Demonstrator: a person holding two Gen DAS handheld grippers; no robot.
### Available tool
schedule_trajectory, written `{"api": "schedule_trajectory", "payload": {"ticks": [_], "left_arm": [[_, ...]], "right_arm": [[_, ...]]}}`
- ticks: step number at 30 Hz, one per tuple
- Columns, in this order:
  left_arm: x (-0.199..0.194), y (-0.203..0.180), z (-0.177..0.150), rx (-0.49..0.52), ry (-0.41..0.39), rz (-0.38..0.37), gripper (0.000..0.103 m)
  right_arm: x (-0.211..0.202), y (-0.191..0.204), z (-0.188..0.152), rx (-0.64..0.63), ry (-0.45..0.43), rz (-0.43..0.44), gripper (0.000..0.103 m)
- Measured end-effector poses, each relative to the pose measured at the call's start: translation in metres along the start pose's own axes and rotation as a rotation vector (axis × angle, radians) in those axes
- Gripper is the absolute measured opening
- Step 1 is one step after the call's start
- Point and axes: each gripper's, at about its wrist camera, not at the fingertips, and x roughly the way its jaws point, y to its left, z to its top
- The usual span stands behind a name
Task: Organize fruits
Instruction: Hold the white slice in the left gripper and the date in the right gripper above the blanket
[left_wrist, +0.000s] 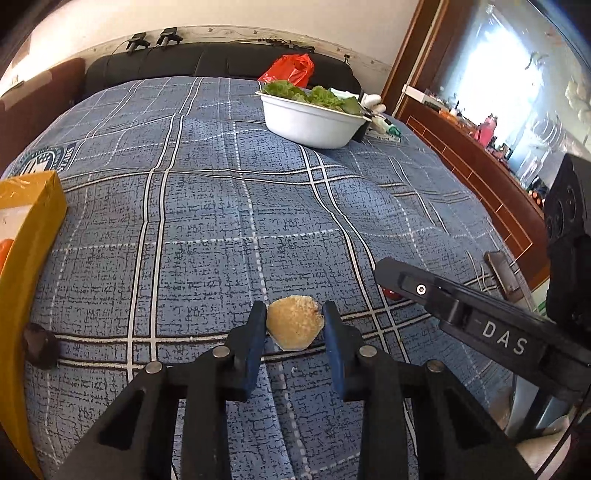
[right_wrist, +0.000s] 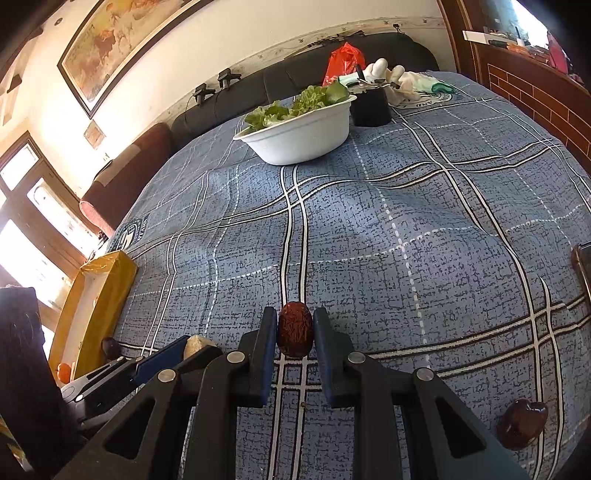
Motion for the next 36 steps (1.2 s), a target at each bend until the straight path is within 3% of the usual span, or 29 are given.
{"api": "schedule_trajectory", "payload": {"ticks": [5,13,20,26,31,36], "left_arm": [[-0.004,0.002,0.001,-0.015,-0.023,-0.003,0.029],[-0.018,0.011,0.002,-0.05,-0.073,0.025,0.029],[-0.074,0.021,-0.007,-0.089,-0.141,0.038,0.03],[-0.128,0.044,-0.026,-0.186,-0.201,0.089,0.03],[-0.144,0.044,-0.046,-0.174,-0.198,0.143,0.03],[-0.15,0.036,-0.06,-0.155,-0.196,0.134,0.03]], "right_arm": [[-0.007,0.003,0.001,-0.001,-0.033,0.043,0.022],[-0.015,0.008,0.001,-0.014,-0.084,0.02,0.022],[-0.015,0.005,0.0,-0.005,-0.092,-0.004,0.022],[-0.018,0.007,-0.003,-0.013,-0.113,-0.029,0.022],[-0.027,0.012,-0.013,0.0,-0.101,-0.047,0.022],[-0.047,0.03,-0.038,-0.038,-0.083,-0.043,0.022]]}}
